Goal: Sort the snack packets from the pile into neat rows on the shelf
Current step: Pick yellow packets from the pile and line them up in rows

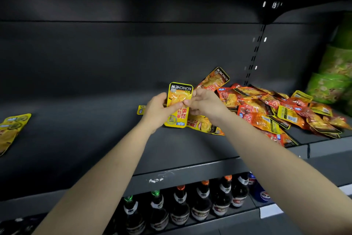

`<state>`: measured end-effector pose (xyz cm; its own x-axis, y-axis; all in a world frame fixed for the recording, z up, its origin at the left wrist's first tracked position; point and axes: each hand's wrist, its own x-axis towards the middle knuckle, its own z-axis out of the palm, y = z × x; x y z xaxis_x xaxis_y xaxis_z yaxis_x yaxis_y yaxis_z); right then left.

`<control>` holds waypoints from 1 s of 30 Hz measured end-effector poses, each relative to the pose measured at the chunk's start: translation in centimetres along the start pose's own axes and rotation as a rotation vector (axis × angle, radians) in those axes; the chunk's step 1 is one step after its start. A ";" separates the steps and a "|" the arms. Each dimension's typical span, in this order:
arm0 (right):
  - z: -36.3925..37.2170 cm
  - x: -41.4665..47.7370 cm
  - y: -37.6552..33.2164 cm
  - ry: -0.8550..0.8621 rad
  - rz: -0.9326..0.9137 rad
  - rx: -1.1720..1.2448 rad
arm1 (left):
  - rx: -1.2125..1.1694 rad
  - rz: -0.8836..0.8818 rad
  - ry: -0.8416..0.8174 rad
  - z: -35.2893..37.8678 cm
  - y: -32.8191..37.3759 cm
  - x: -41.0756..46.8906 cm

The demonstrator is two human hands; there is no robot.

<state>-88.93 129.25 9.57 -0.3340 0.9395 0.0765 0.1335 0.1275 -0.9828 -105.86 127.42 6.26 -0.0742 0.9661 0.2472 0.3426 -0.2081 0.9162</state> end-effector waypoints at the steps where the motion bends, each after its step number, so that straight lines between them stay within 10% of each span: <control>1: -0.1 -0.1 0.1 0.009 -0.001 -0.017 | -0.013 0.017 -0.004 0.1 0.1 0.0; 14: -2.5 -0.8 1.7 -0.008 -0.039 -1.358 | 0.155 0.046 0.044 -0.8 0.1 0.5; 30: -1.9 0.8 1.1 0.052 -0.120 -1.068 | 0.161 0.007 0.019 -3.2 -0.4 -1.2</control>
<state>-87.31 130.75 8.84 -0.3624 0.9116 0.1940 0.8570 0.4078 -0.3150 -108.86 125.81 6.59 -0.0889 0.9614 0.2604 0.4884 -0.1858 0.8526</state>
